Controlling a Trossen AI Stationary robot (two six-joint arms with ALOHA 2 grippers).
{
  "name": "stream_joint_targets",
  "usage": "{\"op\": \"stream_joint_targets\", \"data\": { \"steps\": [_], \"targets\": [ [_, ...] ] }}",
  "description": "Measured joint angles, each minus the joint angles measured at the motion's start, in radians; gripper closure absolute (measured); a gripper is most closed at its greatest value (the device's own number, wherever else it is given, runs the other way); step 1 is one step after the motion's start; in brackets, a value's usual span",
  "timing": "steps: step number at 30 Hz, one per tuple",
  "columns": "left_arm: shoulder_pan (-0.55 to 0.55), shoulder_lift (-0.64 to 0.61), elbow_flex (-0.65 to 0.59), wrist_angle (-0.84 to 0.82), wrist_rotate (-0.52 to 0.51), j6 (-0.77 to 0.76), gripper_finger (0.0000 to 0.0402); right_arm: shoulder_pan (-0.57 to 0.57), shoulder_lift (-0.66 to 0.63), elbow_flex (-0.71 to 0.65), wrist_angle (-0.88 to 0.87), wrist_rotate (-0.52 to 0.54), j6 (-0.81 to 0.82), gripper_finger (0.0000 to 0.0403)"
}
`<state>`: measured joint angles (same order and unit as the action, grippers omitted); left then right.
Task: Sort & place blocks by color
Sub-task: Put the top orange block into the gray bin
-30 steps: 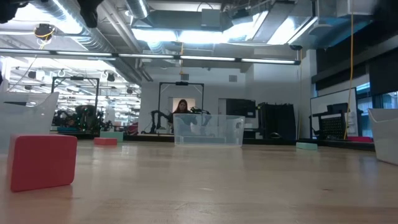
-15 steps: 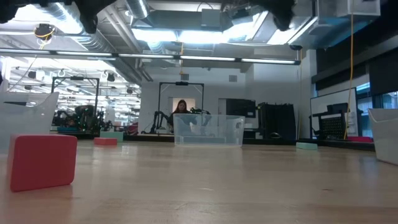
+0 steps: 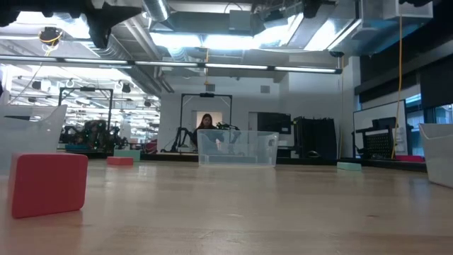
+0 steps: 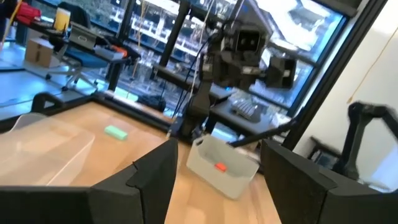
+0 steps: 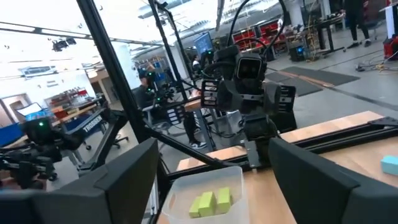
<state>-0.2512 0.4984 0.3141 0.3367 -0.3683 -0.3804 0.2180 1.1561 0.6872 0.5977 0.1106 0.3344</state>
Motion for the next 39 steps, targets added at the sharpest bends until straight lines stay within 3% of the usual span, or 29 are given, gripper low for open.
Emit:
{"op": "stream_joint_targets", "data": {
  "steps": [7,12,16,20,23,29,34,39],
  "targets": [
    [0.000,0.000,0.000,-0.011,0.005,0.008,0.0180,0.000,0.000,0.002,-0.022,0.003,-0.053,0.0094],
    [0.000,0.000,0.016,-0.069,-0.008,0.113,0.0180,0.000,0.000,0.002,-0.066,0.030,-0.050,0.0098],
    [0.025,0.013,0.175,-0.534,-0.067,0.130,0.0180,0.001,0.000,0.002,-0.072,0.050,-0.050,0.0104],
    [0.128,0.116,0.362,-1.008,-0.068,0.149,0.0180,0.000,0.000,0.002,-0.080,0.067,-0.049,0.0105],
    [0.240,0.207,0.448,-1.181,-0.019,0.265,0.0180,0.000,0.000,0.002,-0.101,0.084,-0.048,0.0105],
    [0.499,0.442,0.470,-1.234,0.221,0.611,0.0179,0.000,0.000,0.002,-0.116,0.116,-0.048,0.0105],
    [0.670,0.664,0.470,-1.188,0.271,0.903,0.0177,0.000,0.000,0.002,-0.117,0.119,-0.048,0.0105],
    [0.746,0.833,0.476,-1.163,0.310,1.093,0.0177,0.000,0.000,0.002,-0.117,0.118,-0.048,0.0105]
  ]
}}
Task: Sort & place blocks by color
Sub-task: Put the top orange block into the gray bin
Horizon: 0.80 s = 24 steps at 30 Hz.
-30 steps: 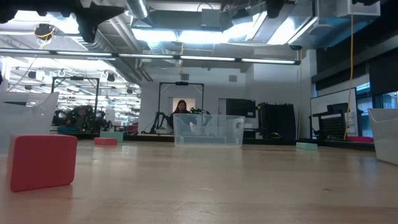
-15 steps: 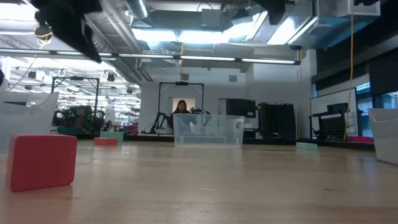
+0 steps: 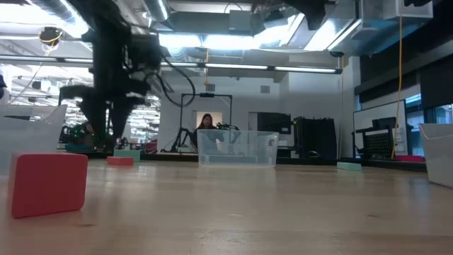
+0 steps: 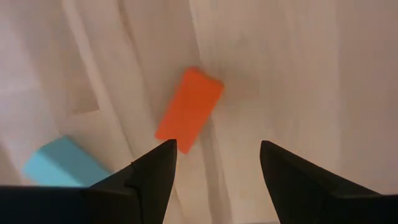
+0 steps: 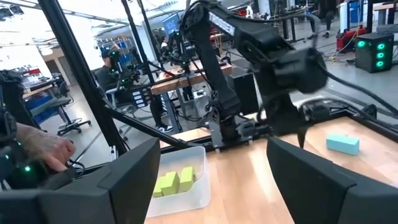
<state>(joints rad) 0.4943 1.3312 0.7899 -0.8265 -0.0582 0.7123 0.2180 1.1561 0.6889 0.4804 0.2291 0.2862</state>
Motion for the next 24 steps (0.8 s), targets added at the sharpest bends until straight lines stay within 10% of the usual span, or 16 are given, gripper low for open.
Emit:
{"op": "stream_joint_targets", "data": {
  "steps": [24],
  "targets": [
    [0.008,0.276,0.059,0.098,-0.010,0.241,0.0175,0.000,0.000,0.000,-0.022,0.053,0.008,0.0105]
  ]
}}
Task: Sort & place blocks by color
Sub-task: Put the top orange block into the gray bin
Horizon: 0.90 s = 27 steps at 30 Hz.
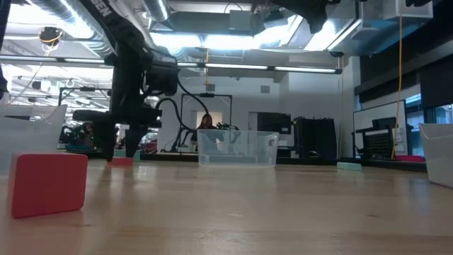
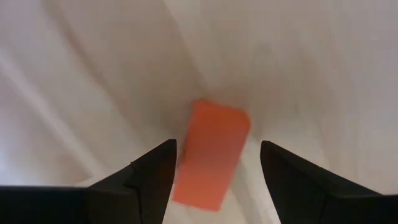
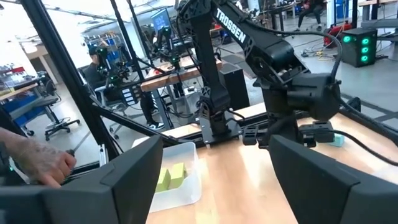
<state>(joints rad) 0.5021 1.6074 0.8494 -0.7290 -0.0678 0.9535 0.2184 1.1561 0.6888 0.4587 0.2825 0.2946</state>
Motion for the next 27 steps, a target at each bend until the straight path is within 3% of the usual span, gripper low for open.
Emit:
{"op": "stream_joint_targets", "data": {
  "steps": [9,14,19,27],
  "targets": [
    [-0.002,0.058,0.004,-0.006,0.011,-0.001,0.0181,0.000,0.000,0.000,0.000,0.021,0.015,0.0105],
    [-0.013,0.044,0.002,-0.006,0.027,-0.042,0.0213,0.000,0.000,0.000,0.000,0.023,0.015,0.0109],
    [-0.023,0.010,-0.003,0.005,0.083,-0.175,0.0286,0.000,0.000,0.000,0.000,0.023,0.014,0.0113],
    [-0.025,-0.212,-0.004,0.069,0.317,-0.561,0.0286,0.000,0.000,0.000,0.000,0.022,-0.011,0.0113]
  ]
}}
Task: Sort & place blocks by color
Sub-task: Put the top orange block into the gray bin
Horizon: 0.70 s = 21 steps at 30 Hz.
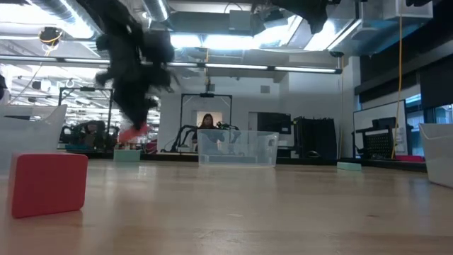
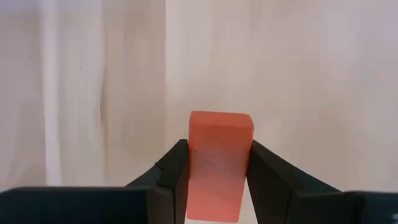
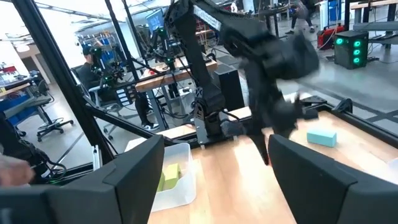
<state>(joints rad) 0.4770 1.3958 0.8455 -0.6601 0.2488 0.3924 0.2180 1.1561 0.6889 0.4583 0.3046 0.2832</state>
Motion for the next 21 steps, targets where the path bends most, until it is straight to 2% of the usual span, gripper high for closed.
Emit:
{"op": "stream_joint_targets", "data": {
  "steps": [2,4,7,10,13,15,21],
  "targets": [
    [-0.007,-0.095,-0.007,0.089,0.060,-0.132,0.0286,0.000,0.000,0.000,-0.004,0.000,-0.001,0.0113],
    [-0.026,-0.197,-0.033,0.235,0.065,-0.274,0.0286,0.000,0.000,0.000,-0.018,-0.011,-0.001,0.0113],
    [-0.089,-0.348,-0.100,0.513,0.028,-0.486,0.0286,0.000,0.000,0.000,-0.027,-0.020,0.000,0.0113],
    [-0.197,-0.466,-0.185,0.788,-0.082,-0.639,0.0286,0.000,0.000,0.000,-0.030,-0.044,-0.003,0.0113],
    [-0.331,-0.530,-0.268,1.035,-0.232,-0.700,0.0286,0.000,0.000,0.000,-0.030,-0.050,-0.011,0.0113],
    [-0.419,-0.550,-0.311,1.139,-0.315,-0.700,0.0286,0.000,0.000,0.000,-0.029,-0.067,-0.024,0.0113],
    [-0.609,-0.549,-0.344,1.196,-0.496,-0.647,0.0286,0.000,0.000,0.000,-0.016,-0.073,0.000,0.0113]
  ]
}}
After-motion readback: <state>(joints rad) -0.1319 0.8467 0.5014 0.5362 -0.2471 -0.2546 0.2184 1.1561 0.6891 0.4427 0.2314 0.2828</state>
